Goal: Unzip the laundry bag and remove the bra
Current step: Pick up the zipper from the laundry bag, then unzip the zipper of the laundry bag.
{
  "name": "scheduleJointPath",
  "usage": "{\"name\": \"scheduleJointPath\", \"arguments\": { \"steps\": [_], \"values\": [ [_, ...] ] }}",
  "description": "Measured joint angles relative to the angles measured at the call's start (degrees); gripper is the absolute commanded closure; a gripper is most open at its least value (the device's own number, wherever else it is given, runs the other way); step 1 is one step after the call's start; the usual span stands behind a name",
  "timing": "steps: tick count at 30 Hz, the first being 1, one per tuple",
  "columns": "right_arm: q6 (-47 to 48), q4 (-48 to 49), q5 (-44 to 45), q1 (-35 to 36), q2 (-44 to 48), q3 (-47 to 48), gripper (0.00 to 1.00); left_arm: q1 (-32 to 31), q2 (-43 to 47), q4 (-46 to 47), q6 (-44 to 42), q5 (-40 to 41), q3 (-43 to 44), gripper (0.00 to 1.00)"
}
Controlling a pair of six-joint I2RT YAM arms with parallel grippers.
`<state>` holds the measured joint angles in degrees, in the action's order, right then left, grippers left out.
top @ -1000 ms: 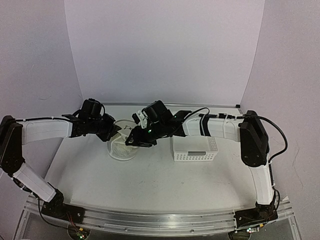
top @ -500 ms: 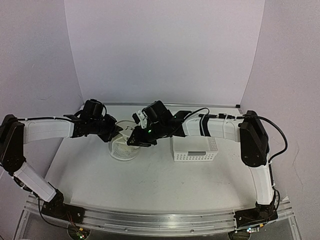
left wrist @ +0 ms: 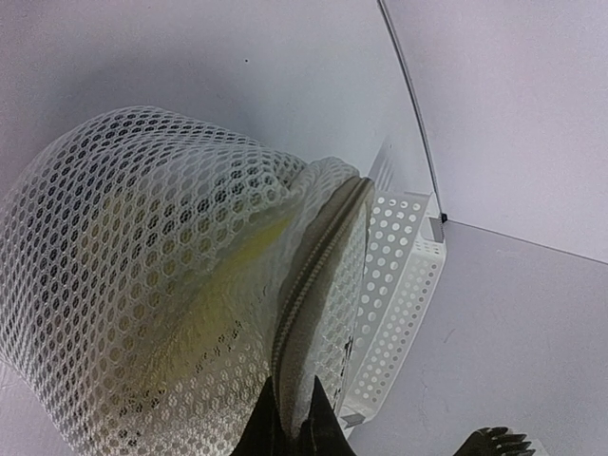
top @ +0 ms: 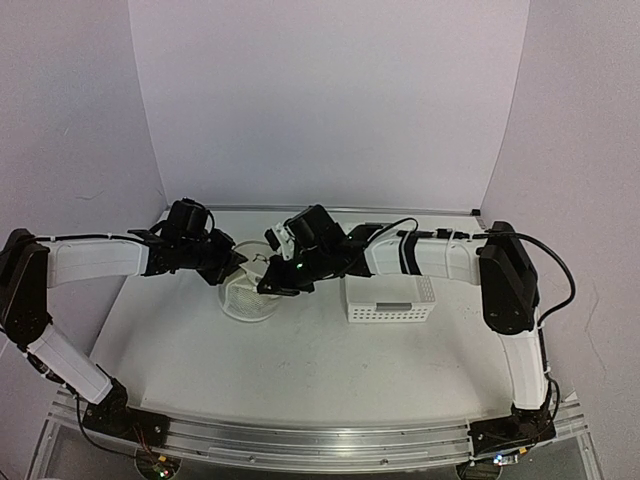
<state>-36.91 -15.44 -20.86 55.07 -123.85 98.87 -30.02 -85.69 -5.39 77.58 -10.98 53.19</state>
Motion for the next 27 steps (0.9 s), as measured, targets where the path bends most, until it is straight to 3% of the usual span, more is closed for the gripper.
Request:
{"name": "scheduleJointPath", "arguments": {
  "steps": [27],
  "values": [
    [7.45,1.09,6.1,0.0,11.47,-17.35,1.0,-0.24,-0.81,0.44,-13.03,-8.13,1.97,1.0]
  ]
}}
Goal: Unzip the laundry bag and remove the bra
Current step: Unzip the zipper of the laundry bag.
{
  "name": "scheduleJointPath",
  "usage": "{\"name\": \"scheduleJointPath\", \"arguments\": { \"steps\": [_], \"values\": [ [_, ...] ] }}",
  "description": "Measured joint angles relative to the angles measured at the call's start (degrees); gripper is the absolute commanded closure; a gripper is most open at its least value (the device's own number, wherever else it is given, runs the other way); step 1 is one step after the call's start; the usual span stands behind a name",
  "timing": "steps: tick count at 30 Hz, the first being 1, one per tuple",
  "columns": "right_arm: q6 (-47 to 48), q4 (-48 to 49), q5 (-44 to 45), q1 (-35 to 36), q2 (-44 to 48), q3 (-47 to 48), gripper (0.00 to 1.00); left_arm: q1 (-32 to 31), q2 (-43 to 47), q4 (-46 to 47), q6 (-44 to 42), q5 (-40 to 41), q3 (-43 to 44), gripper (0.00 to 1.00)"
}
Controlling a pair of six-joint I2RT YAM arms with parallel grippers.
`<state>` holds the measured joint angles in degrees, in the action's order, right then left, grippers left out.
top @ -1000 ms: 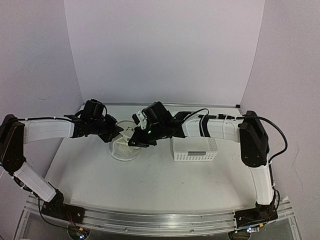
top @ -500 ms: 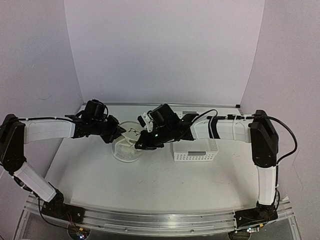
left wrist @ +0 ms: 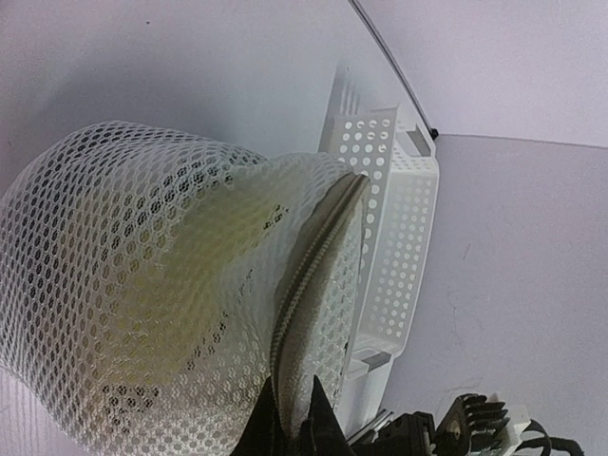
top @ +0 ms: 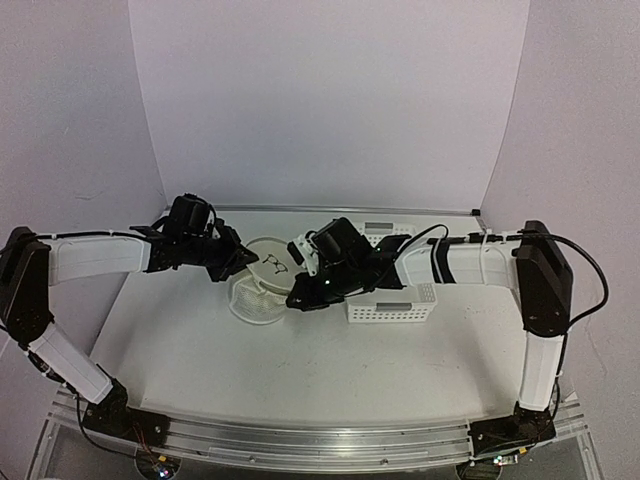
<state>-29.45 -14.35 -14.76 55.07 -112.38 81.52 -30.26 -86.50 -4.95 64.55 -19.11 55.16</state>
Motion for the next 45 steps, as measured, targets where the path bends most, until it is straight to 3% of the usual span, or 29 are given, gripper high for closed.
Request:
{"name": "scheduleJointPath", "arguments": {
  "steps": [13,23,27,33,39,45],
  "values": [
    [6.12,0.22,3.37,0.0,5.77,-7.13,1.0,4.96,-0.9,0.26,-13.77,-15.65,0.57,1.0],
    [8.07,3.91,1.81,0.72,8.85,-10.05,1.0,9.07,-5.81,-6.78,-24.55,-23.93,6.38,0.98],
    [8.04,4.37,2.1,1.77,8.85,-10.05,1.0,9.42,-8.28,-10.73,-28.74,-25.7,10.1,0.83],
    [7.74,4.31,2.12,2.25,8.85,-10.01,1.0,9.7,-9.29,-16.68,-33.16,-23.1,12.39,0.49],
    [7.08,4.15,2.12,2.23,8.22,-7.96,1.0,9.86,-7.69,-21.92,-34.49,-17.11,13.84,0.36],
    [6.1,4.11,1.49,2.25,5.44,-3.98,1.0,9.86,0.59,-25.11,-31.74,-12.5,12.68,0.27]
  ]
}}
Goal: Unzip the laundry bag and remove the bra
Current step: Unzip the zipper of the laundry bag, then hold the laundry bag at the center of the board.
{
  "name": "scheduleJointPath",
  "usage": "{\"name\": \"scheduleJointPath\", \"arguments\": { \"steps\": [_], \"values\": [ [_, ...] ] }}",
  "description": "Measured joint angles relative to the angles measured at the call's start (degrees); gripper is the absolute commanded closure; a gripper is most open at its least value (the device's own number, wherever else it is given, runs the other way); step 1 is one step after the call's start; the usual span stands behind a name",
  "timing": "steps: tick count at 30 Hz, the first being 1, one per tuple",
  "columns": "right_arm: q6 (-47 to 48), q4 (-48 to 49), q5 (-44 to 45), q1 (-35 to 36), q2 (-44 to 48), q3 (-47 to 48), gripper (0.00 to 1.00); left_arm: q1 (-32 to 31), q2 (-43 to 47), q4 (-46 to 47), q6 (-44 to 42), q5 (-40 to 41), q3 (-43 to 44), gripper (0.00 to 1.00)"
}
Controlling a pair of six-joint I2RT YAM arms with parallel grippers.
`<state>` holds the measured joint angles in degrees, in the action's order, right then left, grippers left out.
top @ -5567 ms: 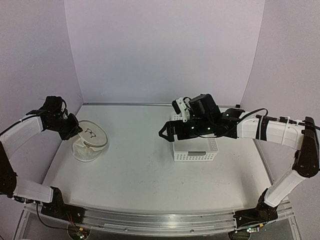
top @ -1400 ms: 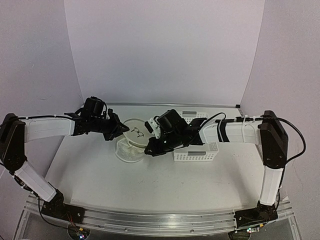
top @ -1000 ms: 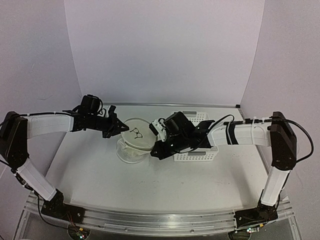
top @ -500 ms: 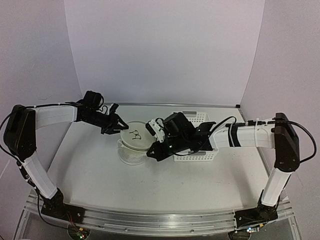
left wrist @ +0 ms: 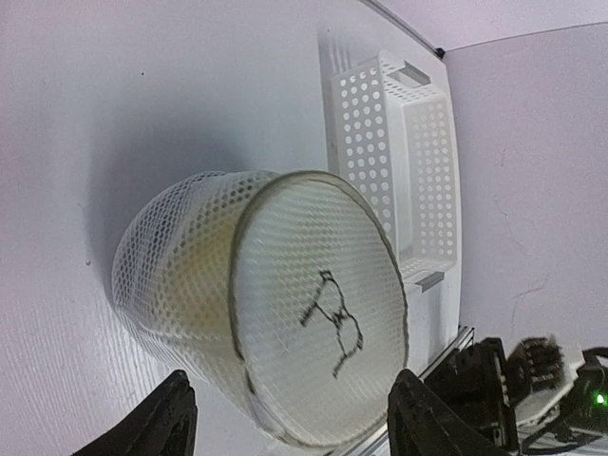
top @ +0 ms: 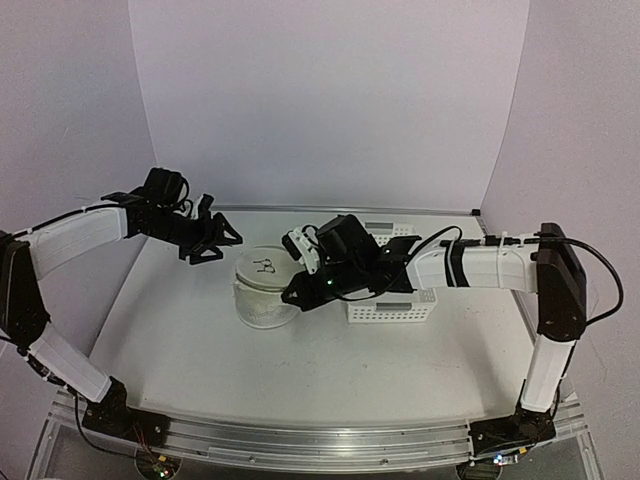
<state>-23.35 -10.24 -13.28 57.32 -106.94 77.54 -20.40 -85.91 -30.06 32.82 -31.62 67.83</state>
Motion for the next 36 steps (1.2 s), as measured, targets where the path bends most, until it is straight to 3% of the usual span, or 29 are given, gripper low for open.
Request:
{"name": "scheduleJointPath", "arguments": {
  "steps": [11,22,36],
  "values": [
    [-0.59,-0.09,-2.1,0.35,-6.86,8.41,1.0,-2.71,13.35,-0.5,12.35,-2.54,-10.36,0.18],
    [-1.38,-0.24,-2.6,0.79,-9.6,15.56,1.0,-2.71,15.39,8.81,27.45,-3.98,-21.18,0.2],
    [-1.55,-0.26,-2.58,1.62,-9.64,15.82,1.0,-2.69,15.23,20.63,36.5,-1.14,-22.58,0.25]
  ]
}}
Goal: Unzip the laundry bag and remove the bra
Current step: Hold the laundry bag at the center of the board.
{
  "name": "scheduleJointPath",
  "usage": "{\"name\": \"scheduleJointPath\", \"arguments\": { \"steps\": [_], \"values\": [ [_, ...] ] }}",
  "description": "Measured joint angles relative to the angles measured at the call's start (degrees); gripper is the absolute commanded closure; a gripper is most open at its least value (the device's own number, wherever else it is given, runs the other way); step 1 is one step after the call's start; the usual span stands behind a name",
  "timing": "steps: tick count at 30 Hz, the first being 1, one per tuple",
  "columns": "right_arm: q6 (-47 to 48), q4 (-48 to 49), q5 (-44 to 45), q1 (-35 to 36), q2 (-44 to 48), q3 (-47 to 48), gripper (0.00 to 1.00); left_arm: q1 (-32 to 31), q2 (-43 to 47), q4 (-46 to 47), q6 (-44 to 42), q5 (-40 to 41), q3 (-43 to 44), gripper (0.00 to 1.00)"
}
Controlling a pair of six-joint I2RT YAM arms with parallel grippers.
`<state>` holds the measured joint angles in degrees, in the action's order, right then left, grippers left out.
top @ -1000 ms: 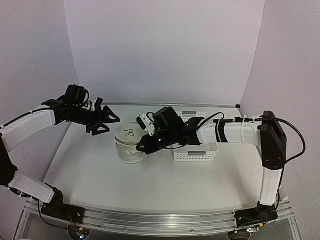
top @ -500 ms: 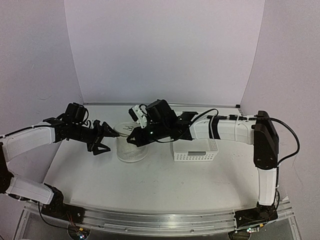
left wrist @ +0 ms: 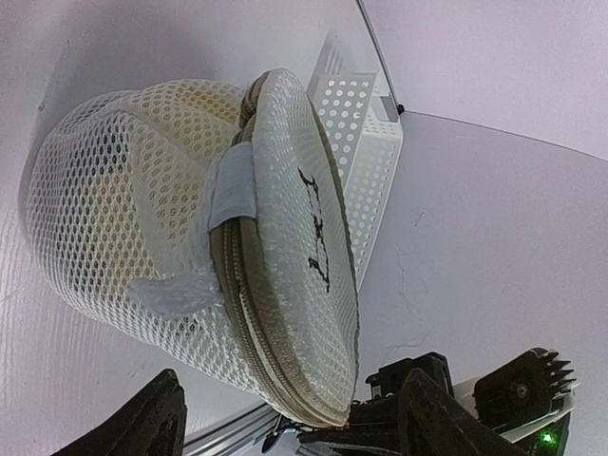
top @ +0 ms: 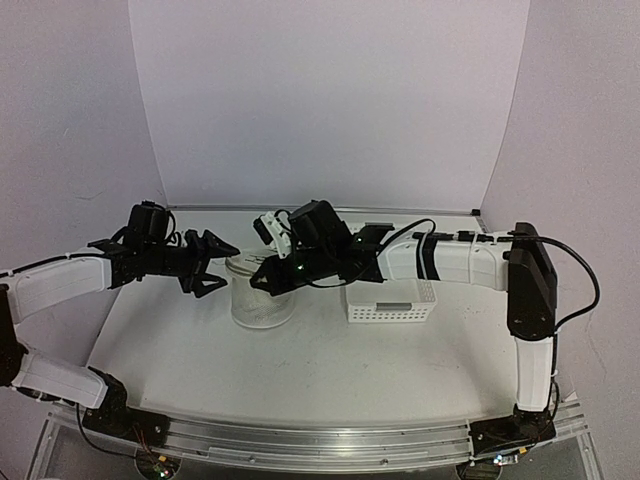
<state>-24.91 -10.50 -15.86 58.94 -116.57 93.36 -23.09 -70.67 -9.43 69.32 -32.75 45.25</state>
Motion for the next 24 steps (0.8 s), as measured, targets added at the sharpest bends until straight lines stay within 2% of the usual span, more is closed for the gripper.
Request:
{"name": "scheduleJointPath", "arguments": {
  "steps": [4,10,13,20,24],
  "values": [
    [0.02,0.0,0.0,-0.02,0.0,-0.02,1.0,-0.02,-1.25,1.27,0.46,0.0,0.0,0.31],
    [0.26,0.0,-0.02,-0.02,0.0,-0.44,1.0,-0.02,-4.2,2.84,1.27,-0.11,-0.02,0.5],
    [0.52,0.07,-0.02,0.0,0.0,-0.94,1.0,-0.17,-5.97,3.63,1.27,-0.22,0.0,0.61],
    [1.11,0.11,0.02,0.0,0.0,-3.17,1.0,-0.28,-7.41,4.7,1.22,-0.81,0.07,1.0],
    [1.33,0.61,0.26,0.0,0.11,-5.53,1.0,-0.57,-7.41,5.38,0.66,-1.7,0.13,1.0]
  ]
}}
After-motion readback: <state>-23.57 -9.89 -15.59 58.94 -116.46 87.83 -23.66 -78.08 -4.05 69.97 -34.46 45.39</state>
